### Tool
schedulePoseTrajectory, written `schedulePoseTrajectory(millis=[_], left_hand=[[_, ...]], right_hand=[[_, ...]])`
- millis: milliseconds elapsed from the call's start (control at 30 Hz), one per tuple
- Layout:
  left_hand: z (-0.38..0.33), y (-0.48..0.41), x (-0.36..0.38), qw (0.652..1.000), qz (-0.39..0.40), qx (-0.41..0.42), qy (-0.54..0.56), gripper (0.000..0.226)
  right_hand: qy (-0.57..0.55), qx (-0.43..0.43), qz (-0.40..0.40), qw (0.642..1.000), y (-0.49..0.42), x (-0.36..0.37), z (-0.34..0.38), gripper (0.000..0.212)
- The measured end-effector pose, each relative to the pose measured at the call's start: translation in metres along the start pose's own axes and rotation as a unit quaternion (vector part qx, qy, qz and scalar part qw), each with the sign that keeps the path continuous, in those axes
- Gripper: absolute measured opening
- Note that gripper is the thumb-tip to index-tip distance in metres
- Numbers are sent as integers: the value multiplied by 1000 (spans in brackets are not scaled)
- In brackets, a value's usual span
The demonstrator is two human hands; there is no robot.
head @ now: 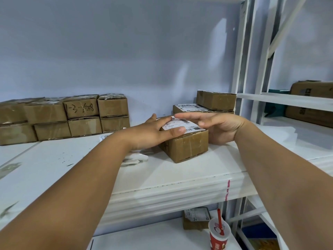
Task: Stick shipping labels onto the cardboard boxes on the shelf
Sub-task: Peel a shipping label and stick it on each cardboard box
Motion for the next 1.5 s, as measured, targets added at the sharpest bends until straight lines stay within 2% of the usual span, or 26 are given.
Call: schedulePoseTrajectory(millis=[167,267,367,433,467,533,633,700,800,867,933,1033,1133,1267,1367,1500], left_hand=[[3,-4,0,1000,-14,14,15,92],[3,-6,-1,999,-33,-10,10,94],[5,-11,-3,998,-64,-12,2,88],[7,-14,-4,996,-91,-11,-1,67],[8,-15,-5,994,-109,-13,-1,60],[12,-17,-7,990,-140,-25,11,60],[19,-19,-9,981,-150,-47,111,66],[20,-20,-8,963,-153,-52,217,75],[18,-21,-10,922,-178,-40,343,69],[15,-22,-13,889,-188,-11,416,66],[13,-23,-16,865,-198,20,461,73],[12,-21,-16,854,-206,44,476,79],[9,-17,-16,856,-197,37,477,64],[-3,-10,-14,854,-172,40,490,86],[-14,-10,-6,853,-172,65,488,87],[-32,-28,-4,801,-201,70,559,76]], right_hand=[[-20,10,-74,997,-3,-6,0,92],[2,17,-76,997,0,-5,3,93],[30,28,-91,995,1,-1,5,70],[34,39,-133,990,0,0,6,53],[33,45,-149,987,0,0,6,52],[35,56,-160,985,-1,2,6,56],[51,55,-148,986,-2,6,9,48],[40,43,-146,988,-3,9,10,43],[1,8,-134,991,-6,13,12,45],[-13,-16,-124,992,-7,12,13,53],[-24,-41,-127,991,-8,10,13,62],[-41,-72,-164,983,-10,9,14,71],[-88,-85,-240,963,-12,6,14,68],[-114,-88,-303,942,-16,2,14,52],[-128,-101,-328,931,-21,0,13,45],[-137,-117,-370,911,-22,-3,17,47]])
Point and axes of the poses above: each hand's wrist, its own y-axis away from the middle knuckle, its own x-axis out of the palm, z = x × y, the point moved 2 cm from there along -y, towards the middle knuckle, and after that the axes turned 13 degrees about y, right-handed, at the moved point
